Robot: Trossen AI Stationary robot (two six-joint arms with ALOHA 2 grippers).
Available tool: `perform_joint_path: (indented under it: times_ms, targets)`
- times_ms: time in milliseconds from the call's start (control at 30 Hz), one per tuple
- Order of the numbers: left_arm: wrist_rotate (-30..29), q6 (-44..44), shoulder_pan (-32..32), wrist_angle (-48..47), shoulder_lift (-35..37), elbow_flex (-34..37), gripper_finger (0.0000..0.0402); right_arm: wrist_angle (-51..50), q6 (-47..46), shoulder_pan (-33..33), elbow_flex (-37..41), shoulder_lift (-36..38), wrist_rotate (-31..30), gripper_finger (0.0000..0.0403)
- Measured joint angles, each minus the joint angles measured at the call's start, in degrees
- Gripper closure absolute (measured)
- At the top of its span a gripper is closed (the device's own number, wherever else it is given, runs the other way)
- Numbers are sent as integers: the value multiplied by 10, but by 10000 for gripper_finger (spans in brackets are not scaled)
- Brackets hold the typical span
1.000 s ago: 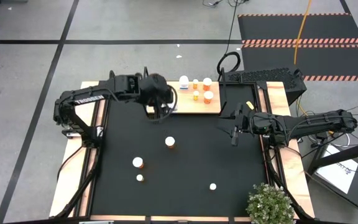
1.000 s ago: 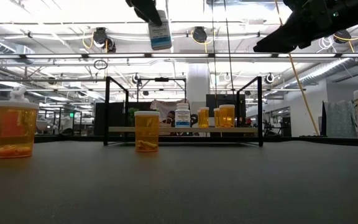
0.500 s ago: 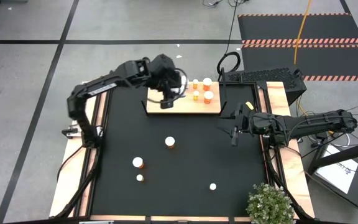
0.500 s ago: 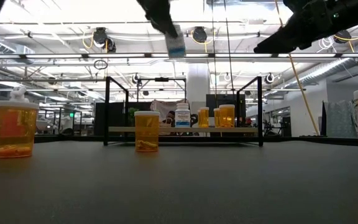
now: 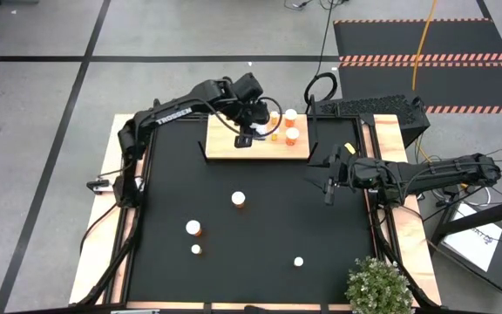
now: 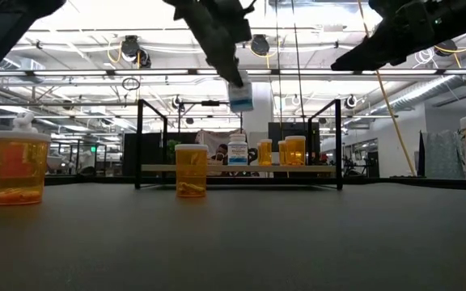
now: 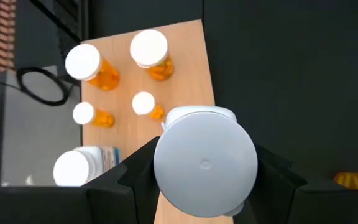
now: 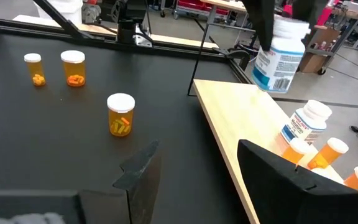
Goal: Pick and place medicine bottles onto shelf by color
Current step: Put the white pill bottle aligned with the other white pill bottle on the shelf
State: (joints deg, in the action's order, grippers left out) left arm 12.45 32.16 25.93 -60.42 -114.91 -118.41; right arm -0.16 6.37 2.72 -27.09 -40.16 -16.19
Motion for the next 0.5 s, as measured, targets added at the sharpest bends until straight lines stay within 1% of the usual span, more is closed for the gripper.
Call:
perform_joint_path:
  times_ms: [100,500]
  targets:
    - [29,10,16,8,-13,0,211,-2,-3,0,0,0,0,197]
    - [49,12,52,16,-61,1,211,-12,-10,0,0,0,0,197]
